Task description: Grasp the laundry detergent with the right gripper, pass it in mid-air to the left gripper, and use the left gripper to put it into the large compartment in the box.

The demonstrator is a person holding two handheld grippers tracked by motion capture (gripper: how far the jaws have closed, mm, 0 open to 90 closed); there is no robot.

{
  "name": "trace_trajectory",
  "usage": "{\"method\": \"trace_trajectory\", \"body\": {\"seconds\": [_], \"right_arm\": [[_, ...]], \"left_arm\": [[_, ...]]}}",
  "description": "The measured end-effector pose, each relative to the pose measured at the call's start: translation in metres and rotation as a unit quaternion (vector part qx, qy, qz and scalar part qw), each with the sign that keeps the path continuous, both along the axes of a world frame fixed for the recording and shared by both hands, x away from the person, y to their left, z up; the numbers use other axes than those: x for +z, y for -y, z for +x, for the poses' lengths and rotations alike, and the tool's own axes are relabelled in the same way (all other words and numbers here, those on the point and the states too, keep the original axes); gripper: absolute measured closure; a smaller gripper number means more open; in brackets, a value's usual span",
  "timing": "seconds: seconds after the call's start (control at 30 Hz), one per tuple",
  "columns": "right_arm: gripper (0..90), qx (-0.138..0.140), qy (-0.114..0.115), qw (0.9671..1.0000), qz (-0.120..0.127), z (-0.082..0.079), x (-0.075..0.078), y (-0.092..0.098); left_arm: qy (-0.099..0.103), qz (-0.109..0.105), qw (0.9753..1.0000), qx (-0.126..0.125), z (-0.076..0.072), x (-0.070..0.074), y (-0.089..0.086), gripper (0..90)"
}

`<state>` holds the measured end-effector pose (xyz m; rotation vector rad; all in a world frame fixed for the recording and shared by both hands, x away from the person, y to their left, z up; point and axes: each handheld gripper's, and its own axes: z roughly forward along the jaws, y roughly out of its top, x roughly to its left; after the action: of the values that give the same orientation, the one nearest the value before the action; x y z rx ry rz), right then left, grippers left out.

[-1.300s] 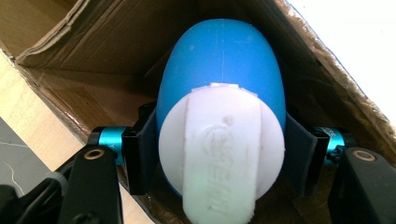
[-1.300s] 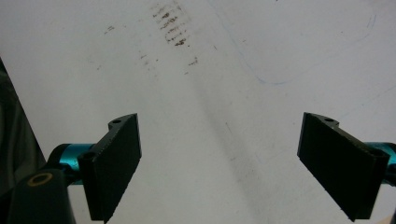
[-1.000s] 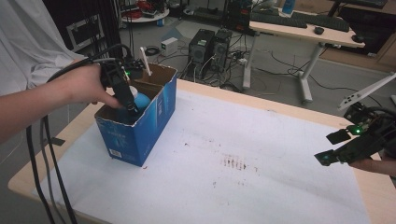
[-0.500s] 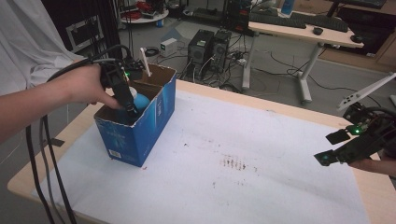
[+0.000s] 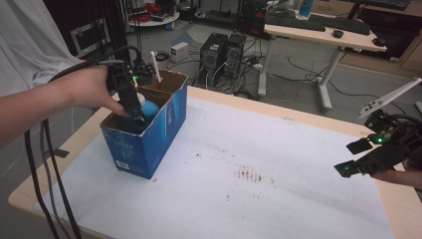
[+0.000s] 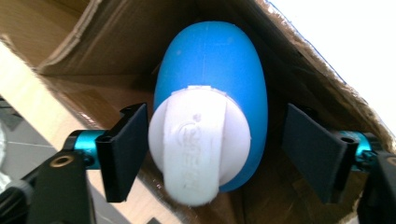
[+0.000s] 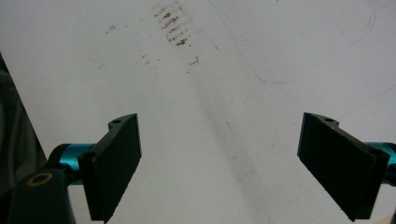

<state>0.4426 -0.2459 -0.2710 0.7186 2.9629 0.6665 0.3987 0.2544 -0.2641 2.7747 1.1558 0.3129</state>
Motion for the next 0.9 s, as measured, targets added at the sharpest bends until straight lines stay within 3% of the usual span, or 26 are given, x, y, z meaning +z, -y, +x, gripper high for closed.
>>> {"method": "trace_trajectory", "body": {"seconds": [0.17,0.47,0.73,0.9], "right_arm": [[13.2,-0.002,0.002,1.0,0.002,-0.001,0.001,0.002],[13.2,-0.005,0.004,1.0,0.003,-0.004,0.001,0.007],[13.2,-0.012,0.006,0.9999,0.006,-0.008,0.003,0.011],[13.2,-0.019,0.007,0.9997,0.01,-0.011,0.005,0.015]], "left_arm": [[0.001,0.01,0.9999,-0.009,0.0,0.01,0.001,19.5],[0.011,0.007,0.9995,-0.029,-0.001,0.038,0.008,19.4],[0.018,0.001,0.998,-0.061,-0.001,0.062,0.026,19.4],[0.018,-0.007,0.9957,-0.091,0.003,0.072,0.044,19.4]]}}
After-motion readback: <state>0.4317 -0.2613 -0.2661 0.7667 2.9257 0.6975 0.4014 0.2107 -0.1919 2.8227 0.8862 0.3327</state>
